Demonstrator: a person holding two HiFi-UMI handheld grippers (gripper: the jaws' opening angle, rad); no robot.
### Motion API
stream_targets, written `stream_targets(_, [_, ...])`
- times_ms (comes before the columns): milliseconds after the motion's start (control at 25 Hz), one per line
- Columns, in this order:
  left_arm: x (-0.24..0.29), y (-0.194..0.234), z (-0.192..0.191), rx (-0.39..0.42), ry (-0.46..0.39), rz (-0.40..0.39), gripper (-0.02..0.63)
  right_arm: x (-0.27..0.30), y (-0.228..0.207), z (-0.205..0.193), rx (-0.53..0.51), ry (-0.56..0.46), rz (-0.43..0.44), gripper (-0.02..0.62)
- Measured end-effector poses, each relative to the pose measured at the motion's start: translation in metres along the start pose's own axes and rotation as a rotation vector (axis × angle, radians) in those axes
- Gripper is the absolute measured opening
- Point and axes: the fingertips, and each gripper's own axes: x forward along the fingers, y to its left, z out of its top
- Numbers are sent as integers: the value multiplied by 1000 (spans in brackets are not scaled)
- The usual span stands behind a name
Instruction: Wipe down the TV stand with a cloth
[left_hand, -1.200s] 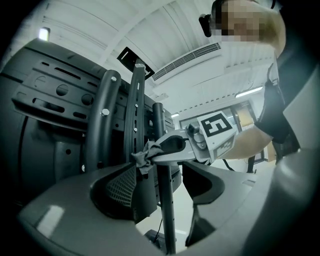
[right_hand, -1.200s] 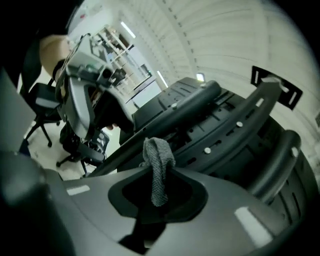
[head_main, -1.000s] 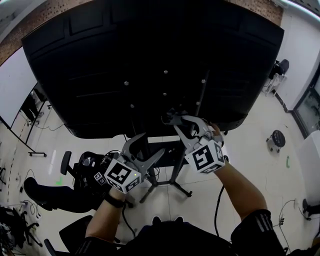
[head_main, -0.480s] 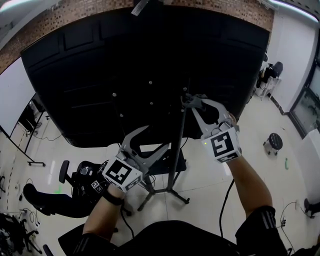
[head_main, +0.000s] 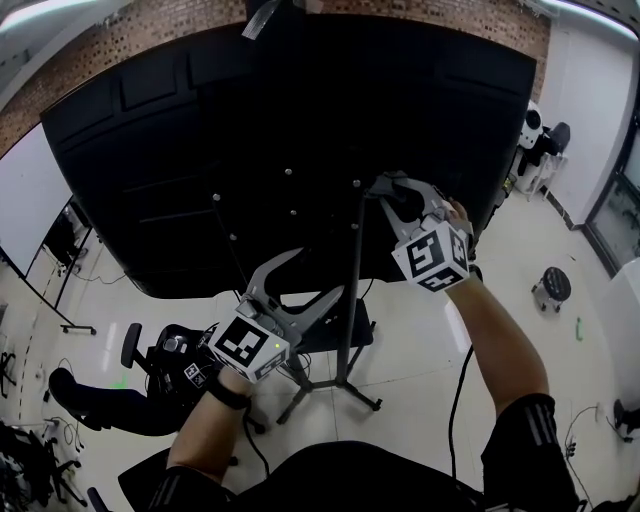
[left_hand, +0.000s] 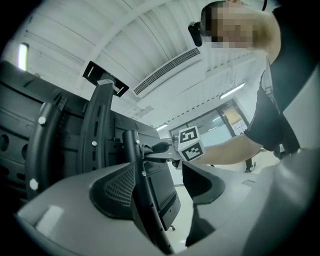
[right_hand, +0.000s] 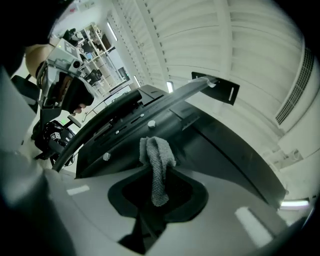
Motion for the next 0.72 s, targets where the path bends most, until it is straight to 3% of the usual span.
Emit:
stream_targets(160, [4,-2,-2,-5,20,14,313,10,7,-5,-44,3,22,61])
stream_targets(360, [9,-6,-7,-6,28,22,313,6,9,-18,-28,-1,44,61])
stream_targets(720, [34,-20,-13,-14,18,6,313,-14,-20,-58,-20,46,8,61])
